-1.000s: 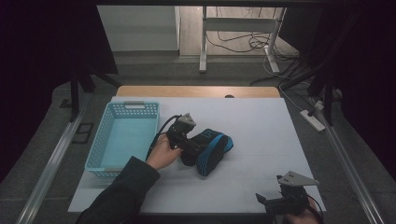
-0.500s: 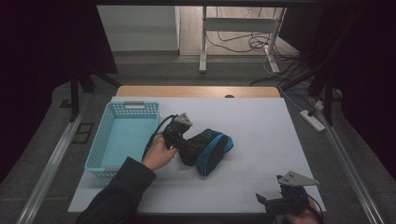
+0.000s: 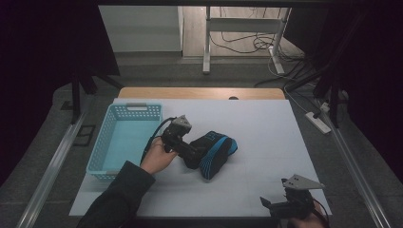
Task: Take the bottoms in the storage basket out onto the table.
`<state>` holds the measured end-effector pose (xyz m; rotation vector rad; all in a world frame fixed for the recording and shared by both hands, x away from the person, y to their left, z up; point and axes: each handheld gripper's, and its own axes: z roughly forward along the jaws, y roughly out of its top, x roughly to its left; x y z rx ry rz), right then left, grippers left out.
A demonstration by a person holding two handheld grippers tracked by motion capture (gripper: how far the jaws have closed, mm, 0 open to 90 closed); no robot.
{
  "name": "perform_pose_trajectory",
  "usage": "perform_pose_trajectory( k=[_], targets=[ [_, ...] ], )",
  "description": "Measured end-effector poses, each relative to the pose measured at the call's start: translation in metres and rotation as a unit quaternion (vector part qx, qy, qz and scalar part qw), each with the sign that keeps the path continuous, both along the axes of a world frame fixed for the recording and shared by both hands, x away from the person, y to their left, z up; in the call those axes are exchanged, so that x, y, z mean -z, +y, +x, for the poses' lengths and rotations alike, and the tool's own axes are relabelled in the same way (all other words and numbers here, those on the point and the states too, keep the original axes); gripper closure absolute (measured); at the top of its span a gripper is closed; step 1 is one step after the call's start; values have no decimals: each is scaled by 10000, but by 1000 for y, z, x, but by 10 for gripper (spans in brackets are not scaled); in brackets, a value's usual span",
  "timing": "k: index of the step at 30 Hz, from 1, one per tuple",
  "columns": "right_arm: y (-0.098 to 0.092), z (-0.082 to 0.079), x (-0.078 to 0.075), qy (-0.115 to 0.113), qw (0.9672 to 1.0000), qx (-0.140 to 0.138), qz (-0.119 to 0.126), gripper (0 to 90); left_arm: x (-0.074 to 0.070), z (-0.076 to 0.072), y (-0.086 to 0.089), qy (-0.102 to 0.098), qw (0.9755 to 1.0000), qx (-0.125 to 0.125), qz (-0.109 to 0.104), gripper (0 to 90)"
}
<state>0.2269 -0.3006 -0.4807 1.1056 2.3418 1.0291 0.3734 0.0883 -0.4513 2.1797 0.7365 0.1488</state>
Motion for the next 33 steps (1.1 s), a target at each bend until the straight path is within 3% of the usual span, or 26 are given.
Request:
perform_pose_trajectory(
  k=[15, 24, 33],
  targets=[
    [0, 0, 0, -3, 10000, -4, 6, 0, -5, -7, 13, 39, 9999, -82, -89, 0],
    [0, 0, 0, -3, 10000, 0, 2, 0, -7, -13, 17, -85, 9998, -164, -16, 8],
    [0, 0, 0, -7, 10000, -5, 3, 0, -4, -18, 23, -83, 9998, -189, 1, 2]
  ],
)
